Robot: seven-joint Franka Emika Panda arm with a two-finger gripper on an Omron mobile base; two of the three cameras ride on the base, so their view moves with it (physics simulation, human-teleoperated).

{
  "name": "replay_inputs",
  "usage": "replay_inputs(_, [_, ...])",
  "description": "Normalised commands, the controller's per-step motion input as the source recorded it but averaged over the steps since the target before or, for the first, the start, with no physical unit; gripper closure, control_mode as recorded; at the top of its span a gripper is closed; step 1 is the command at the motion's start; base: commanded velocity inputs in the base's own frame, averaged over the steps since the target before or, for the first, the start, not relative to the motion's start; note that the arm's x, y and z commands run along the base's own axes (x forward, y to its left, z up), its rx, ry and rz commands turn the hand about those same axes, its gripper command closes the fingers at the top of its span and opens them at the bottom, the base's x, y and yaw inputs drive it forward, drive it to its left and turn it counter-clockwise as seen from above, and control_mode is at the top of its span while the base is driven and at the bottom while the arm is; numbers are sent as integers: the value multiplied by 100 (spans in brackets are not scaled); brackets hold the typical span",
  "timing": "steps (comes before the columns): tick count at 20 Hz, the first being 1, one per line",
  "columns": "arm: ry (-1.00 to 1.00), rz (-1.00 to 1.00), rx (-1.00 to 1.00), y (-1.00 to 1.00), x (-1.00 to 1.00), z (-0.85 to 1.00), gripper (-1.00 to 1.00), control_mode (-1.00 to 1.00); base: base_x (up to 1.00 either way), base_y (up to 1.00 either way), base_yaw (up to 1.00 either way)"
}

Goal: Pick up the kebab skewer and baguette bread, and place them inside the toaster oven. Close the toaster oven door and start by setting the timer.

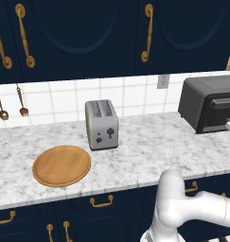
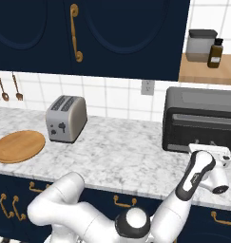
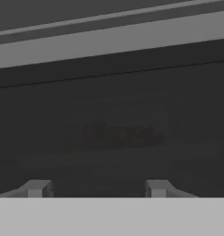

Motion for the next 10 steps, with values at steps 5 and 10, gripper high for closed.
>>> replay_inputs(5, [0,0,0,0,28,2,-100,-100,0,0,0])
replay_inputs(10, [1,0,0,0,-11,17,-100,-100,0,0,0])
